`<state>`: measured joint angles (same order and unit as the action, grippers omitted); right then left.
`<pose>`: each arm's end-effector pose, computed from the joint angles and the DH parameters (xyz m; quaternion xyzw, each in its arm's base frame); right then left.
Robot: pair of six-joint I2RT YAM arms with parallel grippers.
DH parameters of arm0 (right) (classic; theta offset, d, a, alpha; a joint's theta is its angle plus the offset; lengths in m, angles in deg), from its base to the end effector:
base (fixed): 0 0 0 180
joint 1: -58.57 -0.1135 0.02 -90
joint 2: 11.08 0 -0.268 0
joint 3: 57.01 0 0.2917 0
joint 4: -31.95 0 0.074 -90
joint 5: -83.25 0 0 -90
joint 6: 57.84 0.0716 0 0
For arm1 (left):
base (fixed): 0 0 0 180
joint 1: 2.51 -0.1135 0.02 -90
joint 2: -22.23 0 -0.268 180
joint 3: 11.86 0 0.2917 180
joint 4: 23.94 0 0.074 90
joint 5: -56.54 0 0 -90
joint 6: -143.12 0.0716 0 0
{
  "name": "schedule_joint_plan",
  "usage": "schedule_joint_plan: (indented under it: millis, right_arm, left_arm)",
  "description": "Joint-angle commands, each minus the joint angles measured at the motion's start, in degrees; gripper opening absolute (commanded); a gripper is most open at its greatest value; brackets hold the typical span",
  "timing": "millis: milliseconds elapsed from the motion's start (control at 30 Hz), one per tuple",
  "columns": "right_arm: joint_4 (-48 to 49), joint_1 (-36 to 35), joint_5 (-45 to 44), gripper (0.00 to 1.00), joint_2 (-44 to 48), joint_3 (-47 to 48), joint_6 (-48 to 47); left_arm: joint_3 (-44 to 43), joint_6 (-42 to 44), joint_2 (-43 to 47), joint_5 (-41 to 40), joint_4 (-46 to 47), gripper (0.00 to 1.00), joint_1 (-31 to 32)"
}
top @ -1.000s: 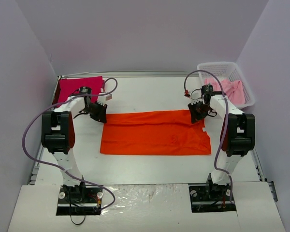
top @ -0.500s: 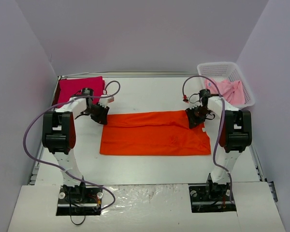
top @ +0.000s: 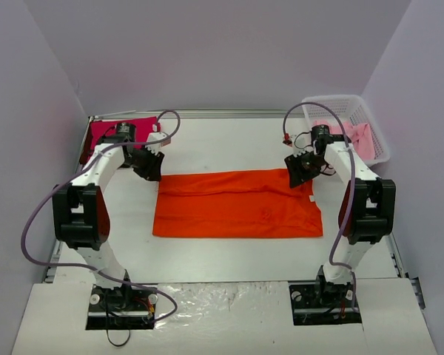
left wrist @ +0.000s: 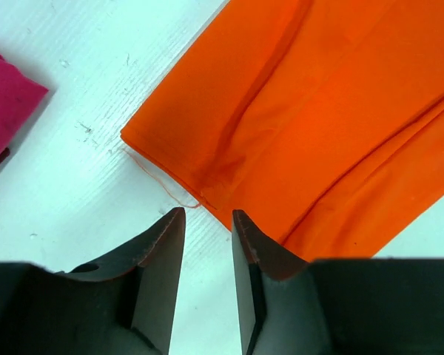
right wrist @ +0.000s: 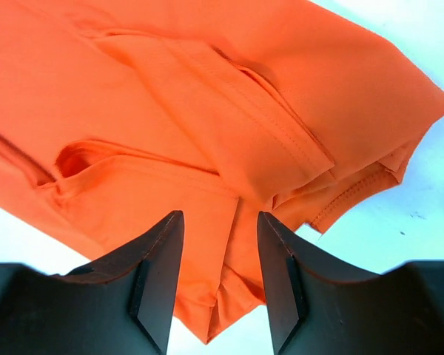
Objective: Fold and stack the t-shirts
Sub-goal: Fold the other side of the tshirt into a rectangle
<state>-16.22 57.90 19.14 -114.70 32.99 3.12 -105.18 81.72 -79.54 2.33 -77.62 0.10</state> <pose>0.4316 0.0363 0.1833 -0.2951 0.8996 0.1524 0.2835 0.4226 -0.0612 0.2162 0.3197 0.8697 -0.2391 0.2904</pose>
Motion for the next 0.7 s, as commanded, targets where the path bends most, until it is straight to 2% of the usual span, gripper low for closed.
schedule_joint_plan:
  millis: [0, 167, 333, 667]
  right_arm:
    - [-5.89, 0.4, 2.14, 0.41, 3.5, 1.68, -2.16]
    - [-6.6, 0.4, 1.36, 0.46, 3.6, 2.2, -3.74]
    - [-6.6, 0.4, 2.67, 0.47, -1.49, 6.58, -5.24]
    - [-9.23, 0.4, 4.69, 0.47, -16.25, 19.33, -7.26]
  left_arm:
    - [-2.05, 1.72, 4.48, -0.02, -4.42, 0.31, 0.02]
    - [-1.26, 1.46, 8.08, -0.72, -5.48, 0.4, -0.33]
    - [-0.12, 1.46, 11.41, -0.9, -6.98, 0.47, -1.29]
    - [5.33, 2.69, 20.03, -3.89, -9.79, 0.49, -4.19]
